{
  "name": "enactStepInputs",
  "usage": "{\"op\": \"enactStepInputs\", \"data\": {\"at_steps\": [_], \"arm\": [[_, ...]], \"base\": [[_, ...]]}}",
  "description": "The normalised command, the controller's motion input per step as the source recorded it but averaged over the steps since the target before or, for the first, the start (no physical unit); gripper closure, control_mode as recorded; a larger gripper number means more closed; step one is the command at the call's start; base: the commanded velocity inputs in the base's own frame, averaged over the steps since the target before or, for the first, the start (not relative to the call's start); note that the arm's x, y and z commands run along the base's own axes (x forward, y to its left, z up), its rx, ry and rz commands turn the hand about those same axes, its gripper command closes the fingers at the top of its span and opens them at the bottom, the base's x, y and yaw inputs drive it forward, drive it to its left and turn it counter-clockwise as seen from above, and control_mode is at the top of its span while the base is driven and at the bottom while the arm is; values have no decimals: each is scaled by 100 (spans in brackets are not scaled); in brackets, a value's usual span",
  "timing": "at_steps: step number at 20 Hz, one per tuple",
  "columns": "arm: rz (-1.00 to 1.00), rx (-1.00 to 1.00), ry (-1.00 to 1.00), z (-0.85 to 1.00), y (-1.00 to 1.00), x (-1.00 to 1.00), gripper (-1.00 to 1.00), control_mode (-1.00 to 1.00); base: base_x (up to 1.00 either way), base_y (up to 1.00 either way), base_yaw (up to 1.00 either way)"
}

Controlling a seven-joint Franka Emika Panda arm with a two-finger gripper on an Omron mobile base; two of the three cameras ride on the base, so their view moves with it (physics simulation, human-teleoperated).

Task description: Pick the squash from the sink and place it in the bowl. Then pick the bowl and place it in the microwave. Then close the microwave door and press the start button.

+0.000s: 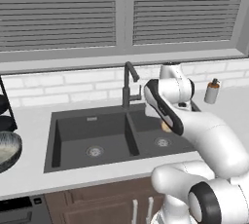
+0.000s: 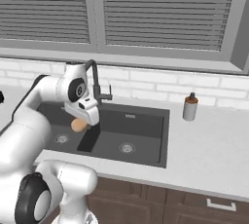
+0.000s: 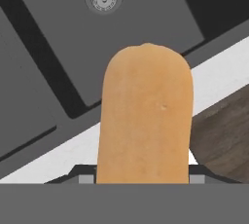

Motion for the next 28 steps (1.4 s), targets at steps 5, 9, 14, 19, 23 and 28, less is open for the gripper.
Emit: {"op": "enactStepInputs", "data": {"at_steps": [5, 9, 14, 19, 23, 28], "arm": [[0, 0, 0, 0, 0, 0, 100, 100], [0, 0, 0, 0, 0, 0, 100, 100], [0, 0, 0, 0, 0, 0, 100, 100], [0, 0, 0, 0, 0, 0, 100, 100], [0, 0, 0, 0, 0, 0, 100, 100], [0, 0, 0, 0, 0, 0, 100, 100]], "base": [[-42, 76, 3], [-58, 100, 2], [-20, 100, 0], [0, 100, 0], [0, 84, 0], [12, 37, 0]]}}
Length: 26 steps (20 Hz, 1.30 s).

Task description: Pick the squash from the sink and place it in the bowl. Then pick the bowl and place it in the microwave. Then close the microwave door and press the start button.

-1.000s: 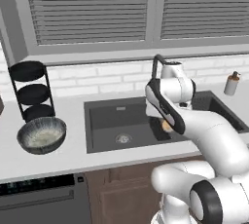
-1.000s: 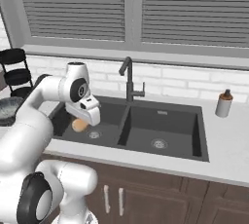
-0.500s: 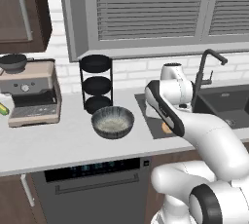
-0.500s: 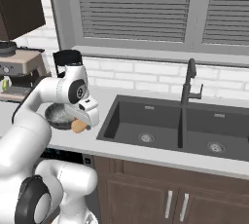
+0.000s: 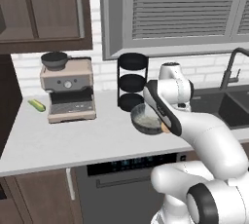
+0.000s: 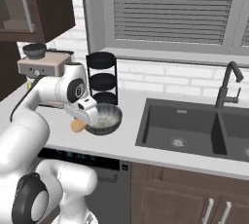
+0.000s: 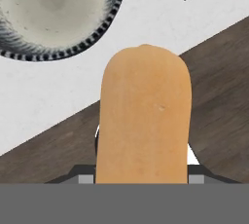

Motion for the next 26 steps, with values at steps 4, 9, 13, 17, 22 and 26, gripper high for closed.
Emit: {"op": "enactStepInputs", "data": {"at_steps": [4, 9, 13, 17, 22, 26], "arm": [[0, 0, 0, 0, 0, 0, 100, 100], [0, 0, 0, 0, 0, 0, 100, 100], [0, 0, 1, 0, 0, 71, 100, -100], [0, 0, 0, -5, 0, 74, 100, -100], [1, 0, 1, -29, 0, 89, 100, -100], [2, 0, 0, -34, 0, 77, 100, -100]], "base": [[21, 0, 0], [45, 0, 0], [0, 0, 0], [0, 0, 0], [0, 0, 0], [0, 0, 0]]}}
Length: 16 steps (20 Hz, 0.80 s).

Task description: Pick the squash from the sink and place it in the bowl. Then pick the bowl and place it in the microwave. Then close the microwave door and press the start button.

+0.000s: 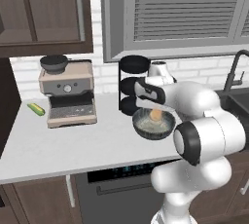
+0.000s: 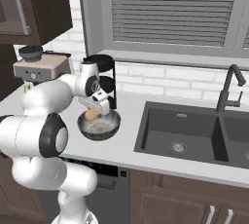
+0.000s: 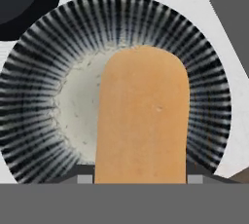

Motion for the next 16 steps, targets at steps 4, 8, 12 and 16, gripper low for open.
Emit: {"op": "enactStepInputs", "data": {"at_steps": [4, 8, 12, 16], "arm": [[0, 0, 0, -40, 0, 20, 100, -100], [0, 0, 0, -49, 0, 13, 100, -100], [0, 0, 0, -47, 0, 14, 100, -100], [0, 0, 0, -32, 0, 7, 100, -100]], "base": [[0, 0, 0], [0, 0, 0], [0, 0, 0], [0, 0, 0]]}}
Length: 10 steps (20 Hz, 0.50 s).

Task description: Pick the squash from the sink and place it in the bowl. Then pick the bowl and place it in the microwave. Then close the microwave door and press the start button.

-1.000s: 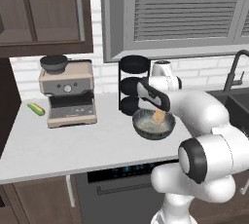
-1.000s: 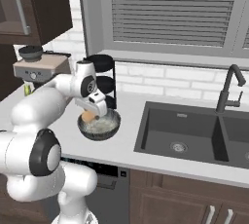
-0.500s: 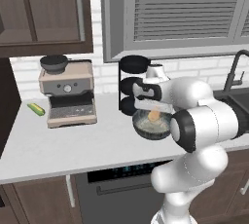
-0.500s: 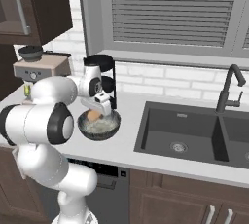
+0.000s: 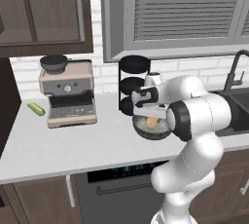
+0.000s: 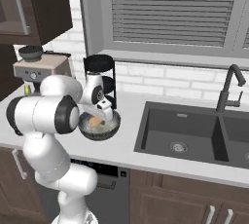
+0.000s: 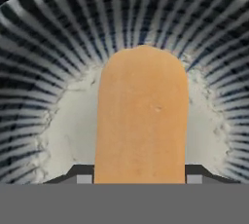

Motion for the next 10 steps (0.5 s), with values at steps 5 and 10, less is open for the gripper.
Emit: {"op": "enactStepInputs", "data": {"at_steps": [5, 10], "arm": [[0, 0, 0, -29, 0, 22, 100, -100], [0, 0, 0, -22, 0, 24, 100, -100]], "base": [[0, 0, 0], [0, 0, 0]]}}
